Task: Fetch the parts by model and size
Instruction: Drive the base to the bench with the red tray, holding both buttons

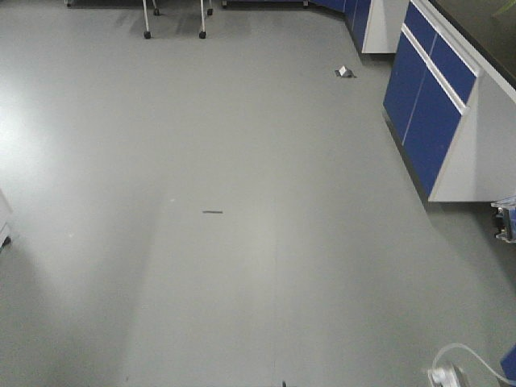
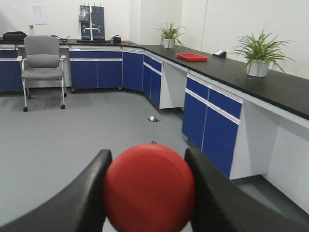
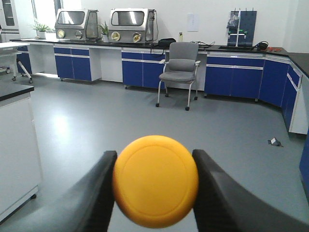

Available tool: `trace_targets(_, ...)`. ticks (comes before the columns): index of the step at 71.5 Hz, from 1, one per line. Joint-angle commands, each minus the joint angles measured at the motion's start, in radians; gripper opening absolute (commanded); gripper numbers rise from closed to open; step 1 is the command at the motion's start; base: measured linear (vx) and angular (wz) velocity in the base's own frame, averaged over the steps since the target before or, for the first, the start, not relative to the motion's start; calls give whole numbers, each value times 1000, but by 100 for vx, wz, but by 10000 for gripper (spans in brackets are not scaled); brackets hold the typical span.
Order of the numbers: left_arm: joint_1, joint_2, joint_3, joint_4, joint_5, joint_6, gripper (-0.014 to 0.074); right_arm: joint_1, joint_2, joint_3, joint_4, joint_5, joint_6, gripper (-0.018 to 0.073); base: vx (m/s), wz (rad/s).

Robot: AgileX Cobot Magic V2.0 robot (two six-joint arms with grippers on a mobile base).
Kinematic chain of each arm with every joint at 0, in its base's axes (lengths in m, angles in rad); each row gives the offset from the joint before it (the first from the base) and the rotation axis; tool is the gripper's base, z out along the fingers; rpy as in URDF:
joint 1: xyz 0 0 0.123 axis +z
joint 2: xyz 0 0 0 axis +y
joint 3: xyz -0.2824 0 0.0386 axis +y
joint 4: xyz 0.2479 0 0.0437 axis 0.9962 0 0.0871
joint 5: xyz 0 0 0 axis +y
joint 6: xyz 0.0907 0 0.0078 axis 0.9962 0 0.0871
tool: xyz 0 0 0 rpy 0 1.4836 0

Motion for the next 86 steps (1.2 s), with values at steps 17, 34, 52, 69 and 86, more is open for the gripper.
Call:
trace_targets(17, -2, 20, -23, 2, -77, -8, -7, -5, 9, -29, -11, -87, -4, -5, 62, 2)
trace_targets(34, -3, 20, -23, 2, -76, -8, -7, -5, 9, -29, -11, -87, -4, -5, 65, -6)
trace_targets(52, -3, 20, -23, 2, -77, -8, -7, -5, 9, -29, -11, -87, -4, -5, 66, -6)
trace_targets(69, -3, 20, -23, 2, -77, -8, -7, -5, 9, -29, -11, -87, -4, -3, 68, -3)
trace_targets(86, -3, 20, -23, 2, -77, -8, -7, -5, 9, -29, -11, -87, -4, -2, 67, 4)
